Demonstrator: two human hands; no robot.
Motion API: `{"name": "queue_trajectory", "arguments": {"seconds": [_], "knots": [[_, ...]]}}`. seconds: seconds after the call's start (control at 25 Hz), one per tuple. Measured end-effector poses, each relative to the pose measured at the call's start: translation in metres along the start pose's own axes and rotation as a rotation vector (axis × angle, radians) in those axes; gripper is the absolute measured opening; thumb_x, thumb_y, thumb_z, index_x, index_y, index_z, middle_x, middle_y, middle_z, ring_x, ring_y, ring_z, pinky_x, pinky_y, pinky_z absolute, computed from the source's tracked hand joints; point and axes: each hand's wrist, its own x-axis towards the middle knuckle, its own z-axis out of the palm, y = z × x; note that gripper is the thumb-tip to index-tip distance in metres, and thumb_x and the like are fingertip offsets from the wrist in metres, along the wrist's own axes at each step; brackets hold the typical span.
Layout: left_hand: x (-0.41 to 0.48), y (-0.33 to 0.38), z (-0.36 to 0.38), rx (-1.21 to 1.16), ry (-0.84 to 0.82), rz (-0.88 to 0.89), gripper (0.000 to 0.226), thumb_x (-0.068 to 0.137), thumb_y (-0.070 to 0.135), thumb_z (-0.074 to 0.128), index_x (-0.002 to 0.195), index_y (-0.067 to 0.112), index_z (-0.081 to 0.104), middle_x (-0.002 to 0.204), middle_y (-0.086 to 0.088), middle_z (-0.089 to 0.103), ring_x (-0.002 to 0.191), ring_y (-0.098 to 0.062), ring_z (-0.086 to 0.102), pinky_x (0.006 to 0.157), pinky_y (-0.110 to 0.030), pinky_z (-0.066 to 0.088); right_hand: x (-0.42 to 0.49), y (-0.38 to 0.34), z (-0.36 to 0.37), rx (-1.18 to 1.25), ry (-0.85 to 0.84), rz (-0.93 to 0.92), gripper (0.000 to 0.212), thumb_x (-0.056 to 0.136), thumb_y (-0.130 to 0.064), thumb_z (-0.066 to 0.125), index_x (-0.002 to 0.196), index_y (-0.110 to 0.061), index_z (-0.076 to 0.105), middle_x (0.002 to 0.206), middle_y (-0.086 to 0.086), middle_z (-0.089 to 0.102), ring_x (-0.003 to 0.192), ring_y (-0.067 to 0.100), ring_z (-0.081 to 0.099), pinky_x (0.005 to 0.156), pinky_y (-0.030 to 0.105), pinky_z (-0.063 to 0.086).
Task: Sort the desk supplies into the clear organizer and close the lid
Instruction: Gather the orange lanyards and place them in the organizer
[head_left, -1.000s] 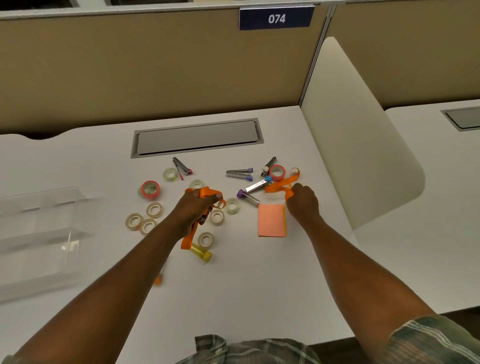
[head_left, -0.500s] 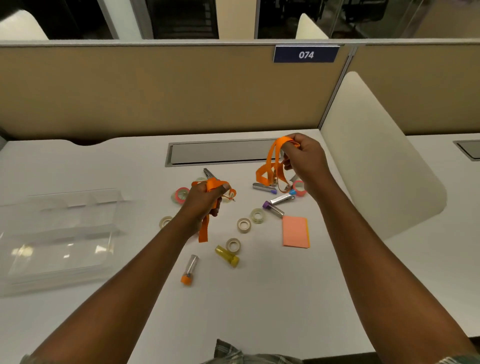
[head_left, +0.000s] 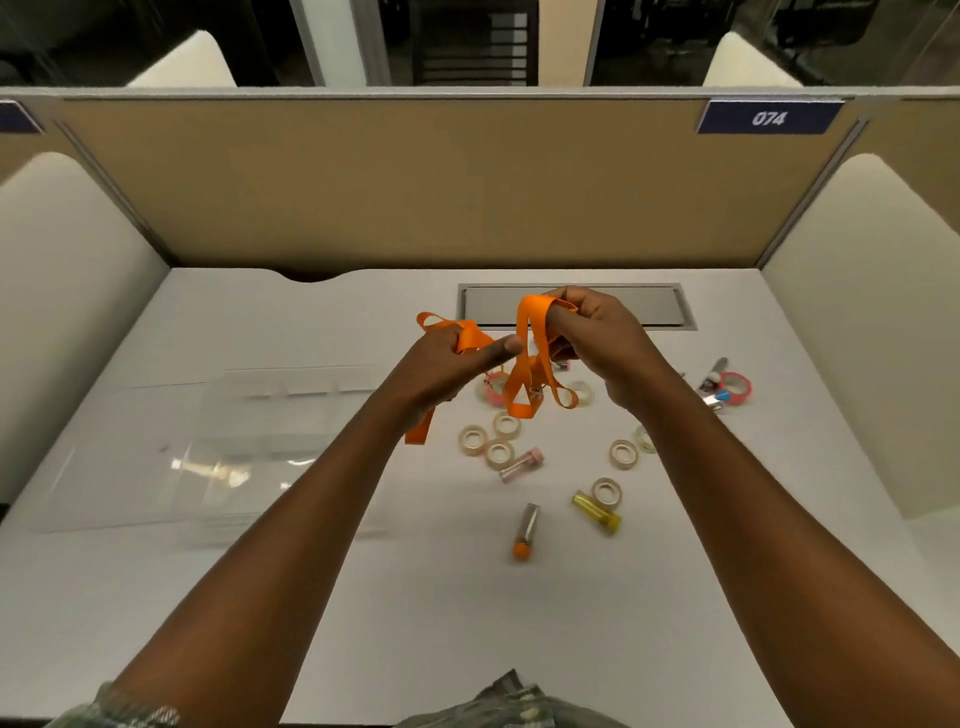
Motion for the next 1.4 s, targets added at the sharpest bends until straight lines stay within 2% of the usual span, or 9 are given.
{"name": "queue_trajectory", "arguments": {"seconds": [0.16, 0.36, 0.44, 0.52, 0.68, 0.96, 1.2, 1.32, 1.4], "knots": [[-0.001, -0.026, -0.064, 0.007, 0.073, 0.002, 0.07, 0.07, 0.084, 0.045, 0.072, 0.013, 0.043, 0.061, -0.004, 0.042, 0.052, -0.011, 0.038, 0.058, -0.03, 0.038, 0.007, -0.017, 0.074, 0.032, -0.064, 0.058, 0.038, 0.091, -0.053, 0.06, 0.095, -0.017, 0.073, 0.084, 0.004, 0.076, 0.081, 0.021, 0.072, 0.078, 0.034, 0.056], [0.007, -0.072, -0.12, -0.069, 0.253, -0.116, 0.061, 0.095, 0.068, 0.025, 0.062, 0.02, 0.044, 0.062, -0.002, 0.052, 0.058, -0.013, 0.049, 0.066, -0.033, 0.044, 0.03, -0.019, 0.159, 0.072, -0.041, 0.147, 0.042, 0.1, -0.046, 0.046, 0.106, -0.013, 0.072, 0.098, 0.009, 0.075, 0.092, 0.025, 0.072, 0.085, 0.038, 0.056], [0.014, -0.095, -0.129, -0.177, 0.295, -0.165, 0.059, 0.099, 0.062, 0.026, 0.078, 0.018, 0.059, 0.08, -0.008, 0.065, 0.079, -0.017, 0.063, 0.082, -0.039, 0.051, 0.038, -0.017, 0.186, 0.094, -0.031, 0.192, 0.041, 0.102, -0.044, 0.044, 0.108, -0.013, 0.07, 0.1, 0.009, 0.073, 0.094, 0.025, 0.071, 0.084, 0.037, 0.056], [0.022, -0.113, -0.134, -0.249, 0.278, -0.245, 0.052, 0.101, 0.05, 0.032, 0.111, 0.01, 0.063, 0.107, -0.015, 0.067, 0.107, -0.027, 0.064, 0.092, -0.041, 0.047, 0.046, -0.015, 0.207, 0.139, -0.026, 0.248, 0.039, 0.103, -0.039, 0.042, 0.112, -0.01, 0.066, 0.099, 0.01, 0.072, 0.094, 0.026, 0.071, 0.084, 0.036, 0.056], [0.04, -0.141, -0.139, -0.163, 0.159, -0.227, 0.028, 0.099, 0.028, 0.045, 0.104, 0.01, 0.065, 0.094, -0.007, 0.068, 0.093, -0.027, 0.065, 0.071, -0.032, 0.049, 0.066, -0.007, 0.239, 0.181, -0.021, 0.409, 0.035, 0.103, -0.029, 0.039, 0.114, -0.008, 0.064, 0.102, 0.013, 0.072, 0.098, 0.032, 0.07, 0.093, 0.044, 0.055], [0.055, -0.177, -0.132, 0.022, 0.139, -0.212, 0.021, 0.091, 0.02, 0.053, 0.093, 0.009, 0.07, 0.088, -0.011, 0.072, 0.086, -0.029, 0.068, 0.08, -0.047, 0.059, 0.091, 0.01, 0.261, 0.181, -0.089, 0.548, 0.025, 0.1, -0.023, 0.049, 0.088, -0.007, 0.063, 0.094, 0.016, 0.068, 0.101, 0.039, 0.068, 0.092, 0.05, 0.056], [0.058, -0.207, -0.124, 0.365, 0.04, -0.192, 0.019, 0.094, 0.016, 0.054, 0.096, 0.004, 0.069, 0.096, -0.012, 0.071, 0.089, -0.029, 0.066, 0.071, -0.032, 0.049, 0.106, 0.028, 0.275, 0.229, -0.067, 0.644, 0.019, 0.1, -0.015, 0.045, 0.086, -0.009, 0.055, 0.097, 0.018, 0.061, 0.098, 0.035, 0.065, 0.093, 0.047, 0.055], [0.059, -0.219, -0.124, 0.454, 0.02, -0.144, 0.022, 0.093, 0.019, 0.056, 0.096, 0.002, 0.07, 0.094, -0.016, 0.07, 0.084, -0.03, 0.065, 0.065, -0.029, 0.041, 0.115, 0.035, 0.279, 0.235, -0.055, 0.666, 0.012, 0.1, -0.015, 0.046, 0.1, -0.007, 0.055, 0.108, 0.018, 0.059, 0.104, 0.034, 0.062, 0.094, 0.045, 0.055], [0.058, -0.222, -0.123, 0.436, 0.099, -0.102, 0.026, 0.093, 0.024, 0.058, 0.108, 0.005, 0.067, 0.102, -0.014, 0.066, 0.091, -0.029, 0.065, 0.069, -0.03, 0.044, 0.121, 0.042, 0.283, 0.17, -0.076, 0.655, 0.02, 0.098, -0.018, 0.048, 0.114, -0.007, 0.054, 0.118, 0.018, 0.059, 0.108, 0.033, 0.062, 0.094, 0.044, 0.055]]}}
